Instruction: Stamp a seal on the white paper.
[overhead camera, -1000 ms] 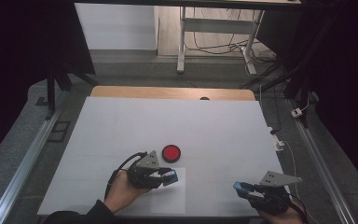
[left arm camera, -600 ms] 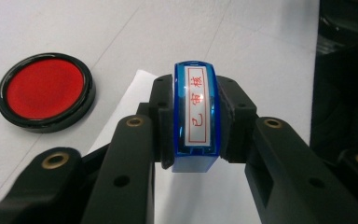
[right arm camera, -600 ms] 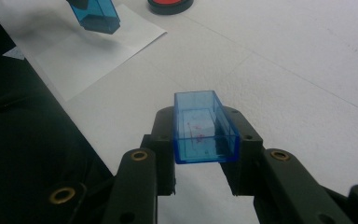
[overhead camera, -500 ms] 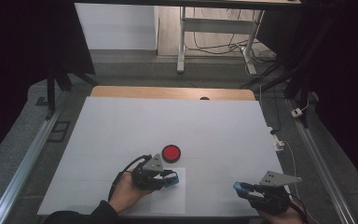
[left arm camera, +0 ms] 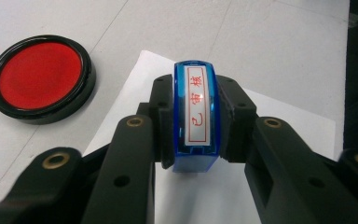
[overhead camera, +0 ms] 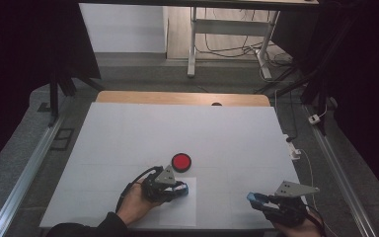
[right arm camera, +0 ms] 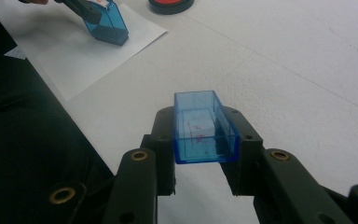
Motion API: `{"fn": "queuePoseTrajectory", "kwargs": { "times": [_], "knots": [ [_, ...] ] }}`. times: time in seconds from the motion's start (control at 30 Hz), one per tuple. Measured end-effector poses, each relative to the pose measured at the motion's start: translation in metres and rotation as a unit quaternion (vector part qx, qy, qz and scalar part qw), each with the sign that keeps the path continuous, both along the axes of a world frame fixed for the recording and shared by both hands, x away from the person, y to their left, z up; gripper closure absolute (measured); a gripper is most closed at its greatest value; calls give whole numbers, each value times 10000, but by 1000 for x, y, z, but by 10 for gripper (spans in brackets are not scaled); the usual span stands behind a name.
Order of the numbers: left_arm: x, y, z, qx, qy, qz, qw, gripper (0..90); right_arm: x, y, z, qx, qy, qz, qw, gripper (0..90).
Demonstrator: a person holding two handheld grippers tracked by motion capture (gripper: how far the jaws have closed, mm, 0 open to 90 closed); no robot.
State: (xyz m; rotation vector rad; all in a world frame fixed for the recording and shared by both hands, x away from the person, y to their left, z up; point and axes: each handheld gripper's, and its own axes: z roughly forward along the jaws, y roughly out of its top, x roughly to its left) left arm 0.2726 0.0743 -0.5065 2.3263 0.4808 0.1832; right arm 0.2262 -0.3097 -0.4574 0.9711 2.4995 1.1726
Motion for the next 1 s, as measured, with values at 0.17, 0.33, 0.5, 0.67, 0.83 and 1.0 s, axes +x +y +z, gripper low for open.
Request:
{"fn": "queuePoseTrajectory", "kwargs": {
  "times": [0.17,0.33,0.5,0.67,0.83,1.0],
  "knots": [
    [2,-1,2,87,90,-7,9999,706,0,0,0,-13,12,10,10000,683],
    [4,0,0,-12,225,40,9997,706,0,1,0,-21,19,17,10000,683],
    [5,0,0,-38,305,79,9995,706,0,1,0,-67,19,23,10000,683],
    [8,2,-1,-123,430,106,9989,706,0,1,0,-64,23,31,10000,683],
    [9,3,-1,-160,469,123,9987,707,0,1,0,-68,24,32,10000,683],
    [6,1,0,-62,368,123,9992,707,0,2,0,-77,21,32,10000,683]
  ]
}}
